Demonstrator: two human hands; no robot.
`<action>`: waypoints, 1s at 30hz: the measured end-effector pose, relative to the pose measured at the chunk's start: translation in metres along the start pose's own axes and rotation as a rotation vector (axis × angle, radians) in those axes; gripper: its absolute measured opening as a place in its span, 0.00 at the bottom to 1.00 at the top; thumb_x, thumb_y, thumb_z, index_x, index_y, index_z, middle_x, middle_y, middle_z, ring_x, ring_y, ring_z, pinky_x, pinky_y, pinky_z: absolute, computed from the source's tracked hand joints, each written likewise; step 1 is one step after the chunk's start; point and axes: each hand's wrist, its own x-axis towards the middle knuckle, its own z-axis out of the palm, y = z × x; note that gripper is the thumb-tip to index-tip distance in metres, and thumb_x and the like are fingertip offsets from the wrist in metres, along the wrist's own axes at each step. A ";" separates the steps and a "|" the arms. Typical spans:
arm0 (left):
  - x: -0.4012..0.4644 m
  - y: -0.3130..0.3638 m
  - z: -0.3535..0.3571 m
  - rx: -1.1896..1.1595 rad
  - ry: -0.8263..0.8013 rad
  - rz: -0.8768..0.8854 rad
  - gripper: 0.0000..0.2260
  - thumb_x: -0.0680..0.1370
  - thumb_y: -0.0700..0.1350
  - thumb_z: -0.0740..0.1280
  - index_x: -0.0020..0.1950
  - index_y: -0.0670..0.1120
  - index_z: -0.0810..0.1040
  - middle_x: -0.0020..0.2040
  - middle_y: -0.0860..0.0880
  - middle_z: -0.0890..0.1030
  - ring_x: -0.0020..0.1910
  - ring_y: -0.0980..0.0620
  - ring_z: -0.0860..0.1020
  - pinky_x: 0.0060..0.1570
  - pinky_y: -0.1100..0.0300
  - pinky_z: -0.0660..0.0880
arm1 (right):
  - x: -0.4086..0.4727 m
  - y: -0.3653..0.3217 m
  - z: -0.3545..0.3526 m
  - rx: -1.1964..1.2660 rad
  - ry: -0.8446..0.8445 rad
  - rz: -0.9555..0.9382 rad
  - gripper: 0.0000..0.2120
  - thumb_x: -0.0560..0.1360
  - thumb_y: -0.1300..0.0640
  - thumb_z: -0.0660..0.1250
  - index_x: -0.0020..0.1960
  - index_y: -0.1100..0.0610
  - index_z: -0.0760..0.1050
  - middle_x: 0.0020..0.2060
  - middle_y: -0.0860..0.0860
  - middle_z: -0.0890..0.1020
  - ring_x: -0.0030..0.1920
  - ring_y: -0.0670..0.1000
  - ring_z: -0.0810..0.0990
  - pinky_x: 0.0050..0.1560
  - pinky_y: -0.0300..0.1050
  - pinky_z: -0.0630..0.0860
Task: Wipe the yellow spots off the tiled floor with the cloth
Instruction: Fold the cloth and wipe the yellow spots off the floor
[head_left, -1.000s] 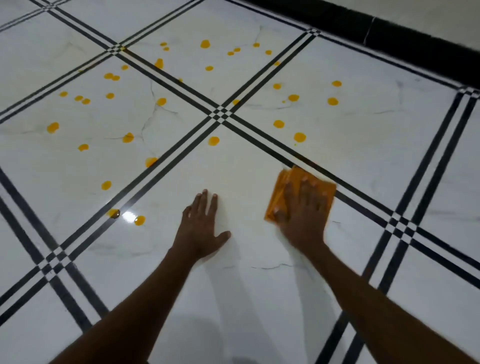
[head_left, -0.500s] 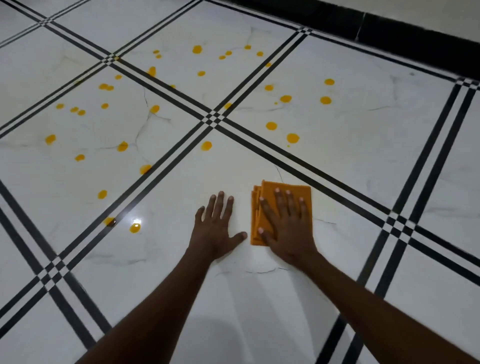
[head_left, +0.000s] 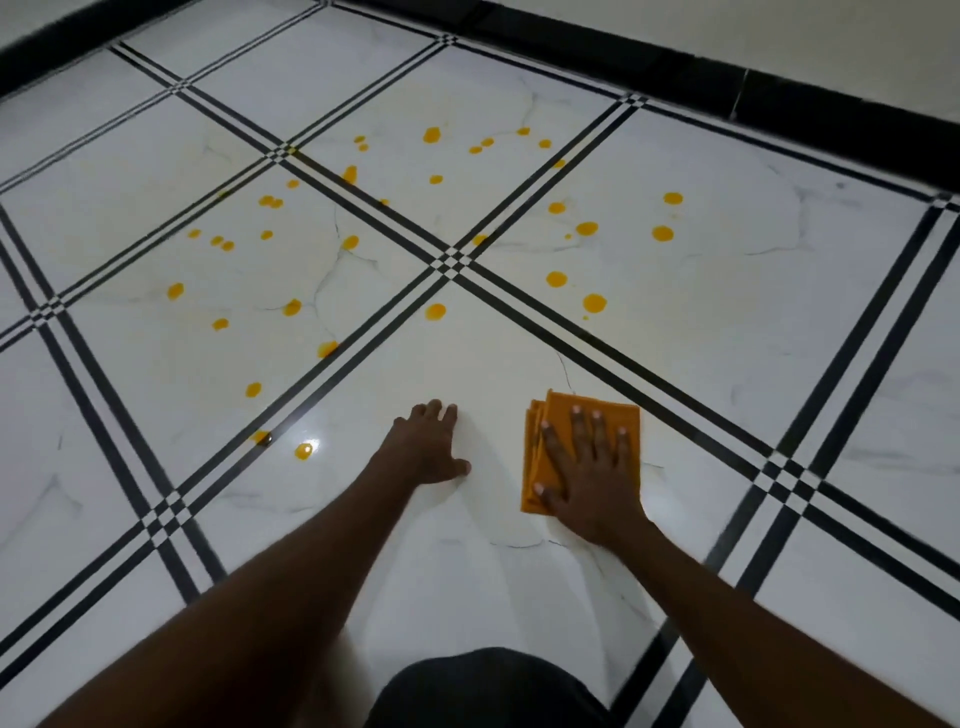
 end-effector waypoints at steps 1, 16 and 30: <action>0.001 0.000 -0.006 0.005 0.003 0.002 0.42 0.77 0.63 0.65 0.82 0.45 0.49 0.81 0.43 0.52 0.79 0.42 0.55 0.74 0.45 0.60 | 0.004 0.003 0.000 0.006 -0.019 -0.030 0.41 0.76 0.28 0.46 0.82 0.48 0.53 0.81 0.60 0.56 0.80 0.67 0.55 0.75 0.72 0.53; 0.117 -0.037 -0.016 -0.045 0.231 0.140 0.39 0.82 0.62 0.56 0.82 0.44 0.40 0.82 0.41 0.39 0.81 0.43 0.41 0.79 0.46 0.46 | 0.156 0.019 -0.009 -0.025 0.186 0.030 0.31 0.81 0.38 0.49 0.81 0.45 0.52 0.79 0.60 0.62 0.78 0.66 0.62 0.74 0.71 0.59; 0.135 -0.070 0.009 -0.133 0.412 0.314 0.35 0.81 0.64 0.47 0.82 0.50 0.38 0.81 0.50 0.36 0.80 0.51 0.35 0.79 0.53 0.42 | 0.244 0.016 -0.031 -0.077 0.137 0.195 0.36 0.77 0.34 0.49 0.81 0.49 0.58 0.79 0.60 0.61 0.78 0.67 0.61 0.73 0.72 0.60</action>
